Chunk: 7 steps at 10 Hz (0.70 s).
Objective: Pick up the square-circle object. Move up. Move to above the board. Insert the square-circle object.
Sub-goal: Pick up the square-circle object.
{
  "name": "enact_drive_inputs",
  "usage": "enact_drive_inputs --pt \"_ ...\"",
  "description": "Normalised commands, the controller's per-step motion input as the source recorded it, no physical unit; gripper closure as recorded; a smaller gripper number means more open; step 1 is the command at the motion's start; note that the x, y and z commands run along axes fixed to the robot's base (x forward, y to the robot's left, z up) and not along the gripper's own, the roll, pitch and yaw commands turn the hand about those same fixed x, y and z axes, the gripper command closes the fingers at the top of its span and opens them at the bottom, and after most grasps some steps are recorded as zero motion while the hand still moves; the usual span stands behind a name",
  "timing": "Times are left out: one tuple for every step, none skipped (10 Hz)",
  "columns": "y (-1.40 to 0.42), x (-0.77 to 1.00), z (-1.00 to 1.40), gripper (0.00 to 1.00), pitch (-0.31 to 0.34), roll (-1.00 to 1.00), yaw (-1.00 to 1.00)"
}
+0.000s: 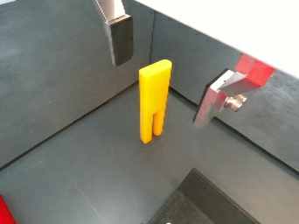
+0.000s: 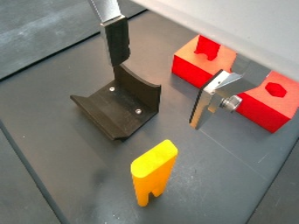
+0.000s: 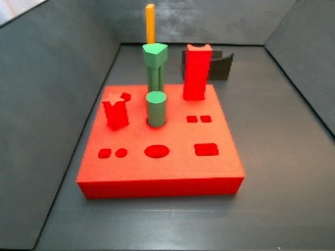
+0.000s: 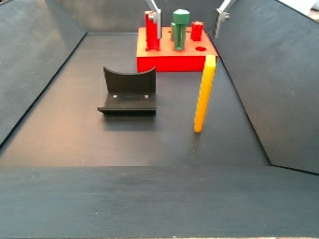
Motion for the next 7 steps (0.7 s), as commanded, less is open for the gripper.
enact_drive_inputs --pt "0.00 -0.61 -0.02 0.00 -0.076 0.03 -0.33" --pt "0.33 -0.66 -0.15 0.00 -0.011 0.00 -0.46" --pt "0.34 -0.55 -0.06 0.00 0.000 0.00 -0.48" --pt "0.38 -0.45 -0.02 0.00 0.000 -0.01 -0.44" --pt "0.37 -0.29 -0.11 0.00 0.000 -0.08 -0.43" --pt "0.29 0.00 -0.28 0.00 -0.033 -0.16 -0.40" --pt "0.14 0.21 -0.34 0.00 -0.036 -0.16 -0.26"
